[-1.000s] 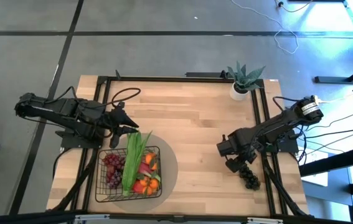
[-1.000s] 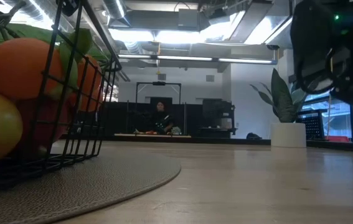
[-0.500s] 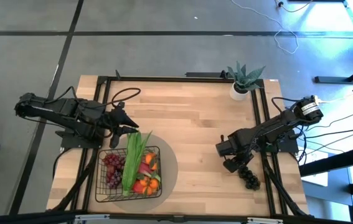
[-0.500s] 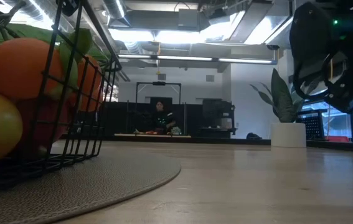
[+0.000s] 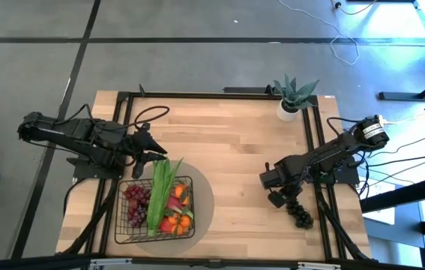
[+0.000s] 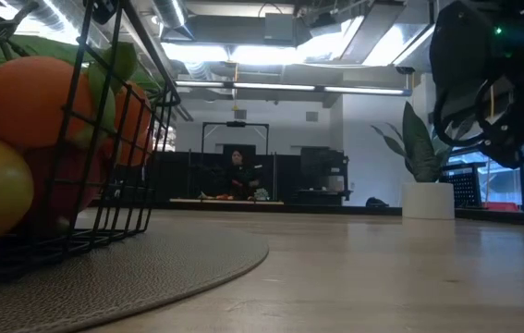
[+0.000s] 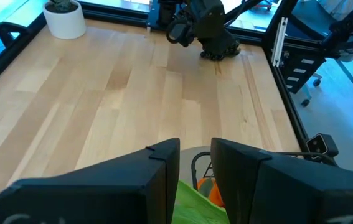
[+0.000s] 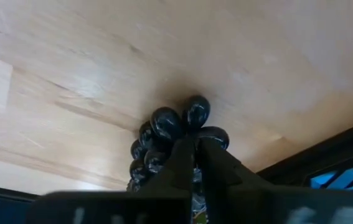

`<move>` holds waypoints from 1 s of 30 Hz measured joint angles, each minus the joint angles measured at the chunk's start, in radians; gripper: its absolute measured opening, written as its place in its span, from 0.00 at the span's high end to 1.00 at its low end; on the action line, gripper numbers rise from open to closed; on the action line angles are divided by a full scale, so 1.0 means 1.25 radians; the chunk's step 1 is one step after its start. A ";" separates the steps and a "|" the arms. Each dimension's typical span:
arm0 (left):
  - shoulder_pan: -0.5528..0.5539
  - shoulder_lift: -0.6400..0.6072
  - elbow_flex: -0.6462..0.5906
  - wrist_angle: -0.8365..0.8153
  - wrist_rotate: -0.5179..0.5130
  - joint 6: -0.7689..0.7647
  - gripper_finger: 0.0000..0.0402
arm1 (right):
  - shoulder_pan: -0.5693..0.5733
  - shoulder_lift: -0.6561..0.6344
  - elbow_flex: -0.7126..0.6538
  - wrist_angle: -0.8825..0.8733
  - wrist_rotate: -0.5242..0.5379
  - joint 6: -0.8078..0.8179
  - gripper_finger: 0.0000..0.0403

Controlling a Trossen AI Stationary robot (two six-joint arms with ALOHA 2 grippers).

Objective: Build produce basket
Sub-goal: Put the black grapes into the black wire basket

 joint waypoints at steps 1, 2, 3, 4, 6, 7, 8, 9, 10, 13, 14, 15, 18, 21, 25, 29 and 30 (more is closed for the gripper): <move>0.000 0.000 0.000 0.000 0.000 0.000 0.80 | 0.000 0.000 0.001 0.000 0.001 -0.004 0.98; 0.000 0.000 0.000 0.000 0.000 0.000 0.80 | 0.000 0.000 0.006 -0.003 0.004 -0.011 0.99; 0.000 0.000 0.000 0.000 0.000 0.001 0.80 | 0.000 0.000 0.014 -0.003 0.010 -0.016 0.99; 0.000 0.000 0.000 0.000 0.000 0.001 0.80 | 0.000 0.000 0.025 -0.002 0.015 -0.018 0.99; 0.000 0.000 0.000 0.000 0.000 0.001 0.80 | 0.000 0.000 0.054 -0.002 0.018 -0.019 1.00; 0.000 0.000 0.000 0.000 0.000 0.001 0.80 | 0.000 0.000 0.073 -0.004 0.018 -0.021 1.00; 0.000 0.000 0.000 0.000 0.000 0.001 0.80 | 0.000 0.000 0.096 -0.004 0.018 -0.026 1.00; 0.000 0.000 0.000 -0.001 0.000 0.001 0.80 | 0.000 0.000 0.122 -0.003 0.018 -0.035 1.00; 0.000 0.000 0.000 0.000 0.000 0.000 0.80 | 0.000 0.000 0.147 -0.003 0.022 -0.041 1.00; 0.000 0.000 0.000 -0.001 0.000 0.000 0.80 | 0.000 0.000 0.227 -0.005 0.078 -0.061 1.00; 0.000 0.000 0.000 -0.001 0.000 0.000 0.80 | 0.000 0.000 0.255 -0.009 0.099 -0.067 1.00; -0.001 0.000 0.000 -0.001 0.000 0.000 0.80 | 0.000 0.000 0.284 -0.015 0.121 -0.077 1.00; -0.001 0.000 0.000 -0.002 0.000 0.000 0.80 | -0.004 0.000 0.367 -0.044 0.181 -0.085 1.00; -0.001 0.000 0.000 -0.013 0.000 0.000 0.80 | -0.005 0.000 0.446 -0.046 0.254 -0.121 1.00; -0.001 0.000 0.000 -0.018 0.000 -0.003 0.80 | -0.020 0.000 0.539 -0.031 0.343 -0.196 1.00; -0.001 0.000 0.000 -0.018 0.000 -0.006 0.80 | -0.045 0.000 0.607 0.054 0.439 -0.286 1.00; -0.001 0.000 0.000 -0.018 0.000 -0.006 0.80 | -0.052 0.000 0.614 0.102 0.448 -0.319 1.00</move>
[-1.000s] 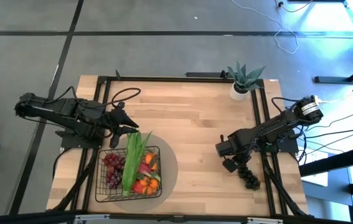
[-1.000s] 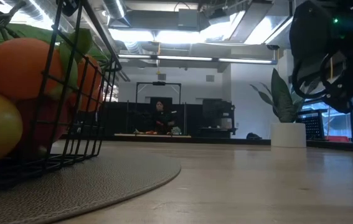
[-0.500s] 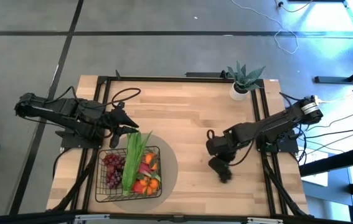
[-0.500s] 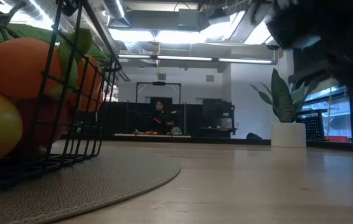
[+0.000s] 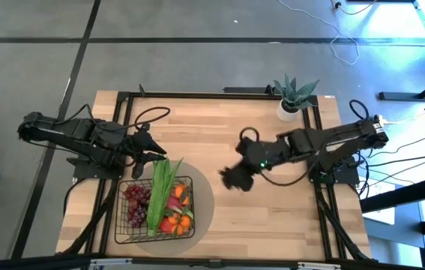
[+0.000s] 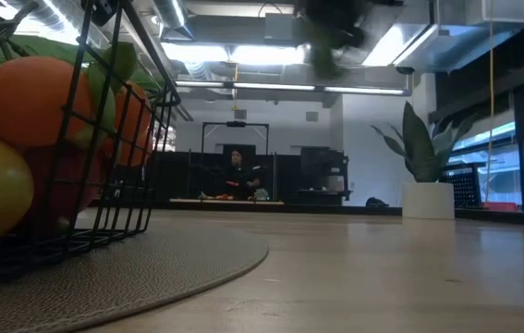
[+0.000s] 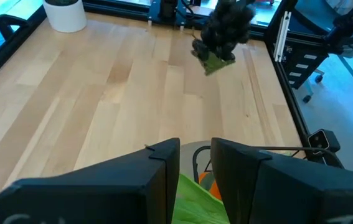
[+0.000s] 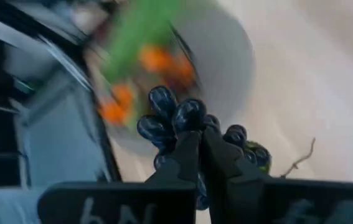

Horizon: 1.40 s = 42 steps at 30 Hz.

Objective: Build produce basket
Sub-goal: Put the black grapes into the black wire basket

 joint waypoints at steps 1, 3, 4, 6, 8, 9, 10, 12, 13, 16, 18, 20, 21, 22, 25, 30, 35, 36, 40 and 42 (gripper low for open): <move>0.000 0.000 0.000 0.000 0.000 0.000 0.80 | -0.006 0.000 0.004 0.053 0.001 -0.037 1.00; 0.000 0.000 0.000 0.000 0.000 0.000 0.80 | -0.017 0.002 0.005 0.162 -0.010 -0.109 1.00; 0.000 0.000 0.000 0.000 0.000 0.000 0.80 | -0.022 0.007 0.005 0.220 -0.025 -0.139 1.00; 0.000 0.000 0.000 0.000 0.000 -0.001 0.80 | -0.032 0.021 0.005 0.314 -0.065 -0.191 1.00; 0.000 0.000 0.000 0.000 0.000 -0.001 0.80 | -0.041 0.045 0.005 0.403 -0.115 -0.231 1.00; 0.000 0.000 0.000 0.000 0.000 -0.001 0.80 | -0.046 0.060 0.005 0.443 -0.148 -0.249 1.00; 0.000 0.000 0.000 0.000 0.000 -0.001 0.80 | -0.051 0.076 0.005 0.484 -0.181 -0.263 1.00; 0.000 0.000 0.000 0.000 0.000 -0.001 0.80 | -0.061 0.115 0.005 0.568 -0.242 -0.277 1.00; 0.000 0.000 0.000 0.003 0.000 0.000 0.80 | -0.065 0.136 0.005 0.605 -0.271 -0.283 1.00; 0.000 0.000 0.000 0.013 0.000 0.000 0.80 | -0.080 0.203 0.005 0.714 -0.346 -0.283 1.00; 0.000 0.000 0.000 0.015 0.000 0.000 0.80 | -0.089 0.244 0.005 0.779 -0.390 -0.271 1.00; 0.000 0.000 0.000 0.014 0.000 0.000 0.80 | -0.097 0.284 0.005 0.840 -0.427 -0.267 1.00; 0.000 0.000 0.000 0.015 0.000 0.000 0.80 | -0.099 0.303 0.005 0.870 -0.439 -0.262 1.00; 0.000 0.000 0.000 0.014 0.000 0.000 0.80 | -0.101 0.323 0.005 0.905 -0.449 -0.253 1.00; 0.000 0.000 0.000 0.014 0.000 0.000 0.80 | -0.105 0.375 0.005 0.996 -0.482 -0.243 1.00; 0.000 0.000 0.000 0.014 0.000 0.000 0.80 | -0.103 0.439 0.005 1.041 -0.489 -0.220 1.00; 0.000 0.000 0.000 0.013 0.000 0.001 0.80 | -0.086 0.488 0.005 1.042 -0.496 -0.201 1.00; 0.000 0.000 0.000 0.013 0.000 0.001 0.80 | -0.080 0.497 0.005 1.043 -0.500 -0.199 1.00; 0.000 0.000 0.000 0.012 0.000 0.001 0.80 | -0.065 0.522 0.005 1.044 -0.506 -0.199 1.00; 0.000 0.000 0.000 0.012 0.000 0.001 0.80 | -0.066 0.525 0.005 1.044 -0.505 -0.198 1.00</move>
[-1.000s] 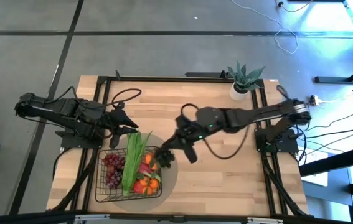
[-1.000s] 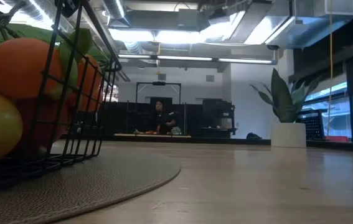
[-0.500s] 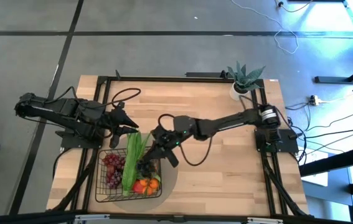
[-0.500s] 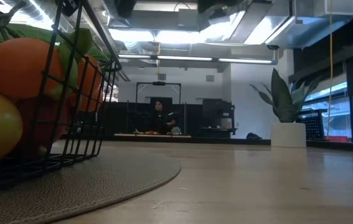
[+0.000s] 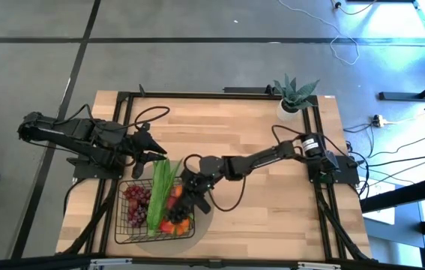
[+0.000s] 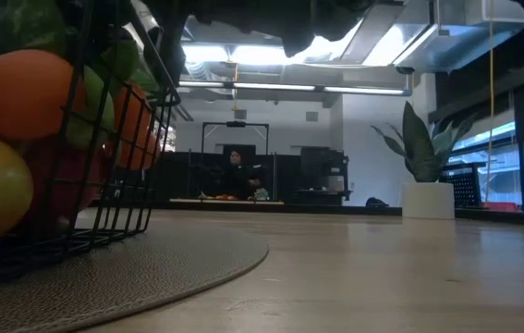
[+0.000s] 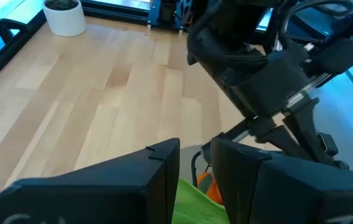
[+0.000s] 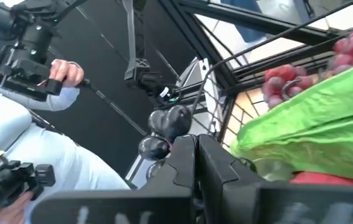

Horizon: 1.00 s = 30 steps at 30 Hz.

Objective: Build produce basket
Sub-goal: Put the black grapes into the black wire basket

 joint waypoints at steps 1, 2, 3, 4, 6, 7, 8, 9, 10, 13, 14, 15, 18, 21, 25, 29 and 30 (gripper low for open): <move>0.000 0.000 0.000 0.000 0.000 0.000 0.80 | 0.000 0.001 0.000 -0.001 0.000 -0.001 1.00; 0.000 0.000 0.000 0.000 0.000 0.000 0.80 | -0.001 0.001 0.000 -0.004 0.001 -0.001 1.00; 0.000 0.000 0.000 0.000 0.000 0.000 0.80 | -0.002 0.001 0.000 -0.006 0.001 -0.001 1.00; 0.000 0.000 0.000 0.000 0.000 0.000 0.80 | -0.003 0.001 0.000 -0.006 0.001 -0.002 1.00; 0.000 0.000 0.000 0.000 0.000 0.000 0.80 | -0.004 0.001 0.000 -0.006 -0.002 -0.003 0.98; 0.000 0.000 0.000 0.000 0.000 0.000 0.80 | -0.004 0.001 0.000 -0.007 -0.007 -0.003 0.97; 0.000 0.000 0.000 0.000 0.000 0.000 0.80 | -0.005 0.001 0.000 -0.007 -0.010 -0.002 0.96; 0.000 0.000 0.000 0.000 0.000 0.000 0.80 | -0.006 0.001 0.000 -0.007 -0.012 -0.002 0.95; 0.000 0.000 0.000 -0.001 0.002 0.000 0.80 | -0.007 0.001 0.000 -0.007 -0.012 -0.002 0.93; 0.000 0.000 0.000 -0.001 0.036 0.000 0.80 | -0.009 0.001 0.000 -0.008 -0.003 -0.003 0.90; 0.000 0.000 0.000 -0.001 0.047 0.001 0.80 | -0.009 0.001 0.000 -0.008 0.003 -0.003 0.89; -0.001 0.000 0.000 -0.001 0.061 0.001 0.80 | -0.010 0.001 0.000 -0.008 0.007 -0.006 0.88; 0.000 0.000 0.000 -0.009 0.126 0.008 0.80 | -0.011 0.001 0.000 -0.010 0.024 -0.026 0.85; -0.001 0.000 0.000 -0.009 0.212 0.031 0.80 | -0.012 0.001 0.000 -0.010 0.036 -0.029 0.82; 0.000 0.000 0.000 -0.009 0.265 0.027 0.80 | -0.013 0.001 0.000 -0.011 0.068 -0.023 0.80; 0.000 0.000 0.000 -0.015 0.273 0.027 0.80 | -0.016 0.001 0.000 -0.010 0.071 -0.024 0.80; 0.000 0.000 0.000 -0.019 0.272 0.027 0.80 | -0.019 0.001 0.000 -0.010 0.064 -0.024 0.80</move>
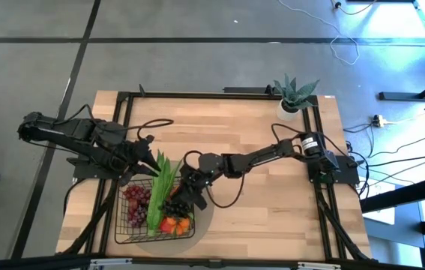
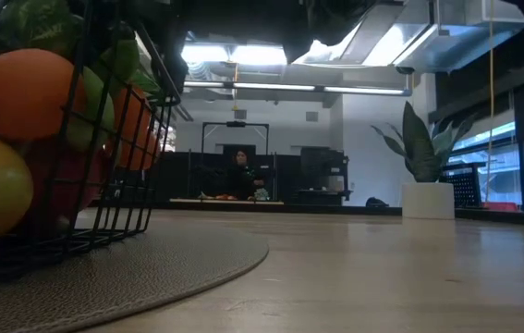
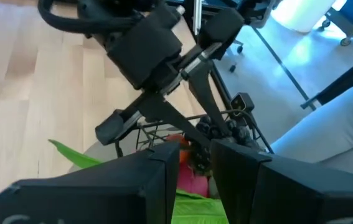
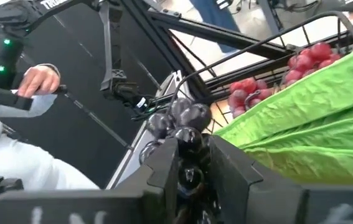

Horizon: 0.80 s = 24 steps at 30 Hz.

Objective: Build produce basket
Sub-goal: Put the black grapes into the black wire basket, then return to Home Position

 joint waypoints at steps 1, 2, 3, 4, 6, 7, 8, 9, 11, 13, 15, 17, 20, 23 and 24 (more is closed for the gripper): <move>0.000 0.000 0.000 -0.004 0.000 0.000 0.80 | -0.004 0.000 0.000 0.000 -0.009 0.004 0.80; 0.000 0.000 0.000 -0.008 0.000 0.000 0.80 | -0.009 -0.001 0.000 0.000 -0.028 0.016 0.80; 0.000 0.000 0.000 -0.012 0.000 -0.001 0.80 | -0.015 -0.001 0.000 0.001 -0.056 0.025 0.80; 0.000 0.000 0.000 -0.016 0.000 -0.001 0.80 | -0.021 -0.005 0.000 0.002 -0.095 0.036 0.80; 0.000 0.000 0.000 -0.024 0.000 -0.001 0.80 | -0.033 -0.011 0.000 0.007 -0.179 0.053 0.80; 0.000 0.000 0.000 -0.029 0.000 -0.001 0.80 | -0.038 -0.013 0.000 0.010 -0.211 0.066 0.80; 0.000 0.000 0.000 -0.035 0.000 0.000 0.80 | -0.043 -0.017 0.000 0.013 -0.238 0.078 0.80; 0.000 0.000 0.000 -0.038 0.000 0.000 0.80 | -0.046 -0.019 0.000 0.011 -0.259 0.083 0.80; 0.000 0.000 0.000 -0.039 0.000 0.000 0.80 | -0.050 -0.026 0.000 0.011 -0.282 0.079 0.80; 0.000 0.000 0.000 -0.041 0.000 0.000 0.80 | -0.055 -0.038 0.000 0.013 -0.310 0.063 0.80; 0.000 -0.001 0.000 -0.040 0.000 0.000 0.80 | -0.059 -0.053 0.000 0.023 -0.321 0.062 0.80; 0.000 -0.009 0.000 -0.036 0.000 0.000 0.80 | -0.064 -0.069 0.000 0.021 -0.331 0.058 0.80; 0.000 -0.026 0.000 -0.028 -0.008 0.000 0.80 | -0.073 -0.102 0.000 0.006 -0.335 0.026 0.82; 0.000 -0.049 0.000 -0.027 -0.021 -0.014 0.81 | -0.086 -0.145 0.000 -0.016 -0.335 -0.015 0.87; 0.000 -0.059 0.000 -0.027 -0.023 -0.024 0.82 | -0.092 -0.160 0.000 -0.035 -0.333 -0.037 0.90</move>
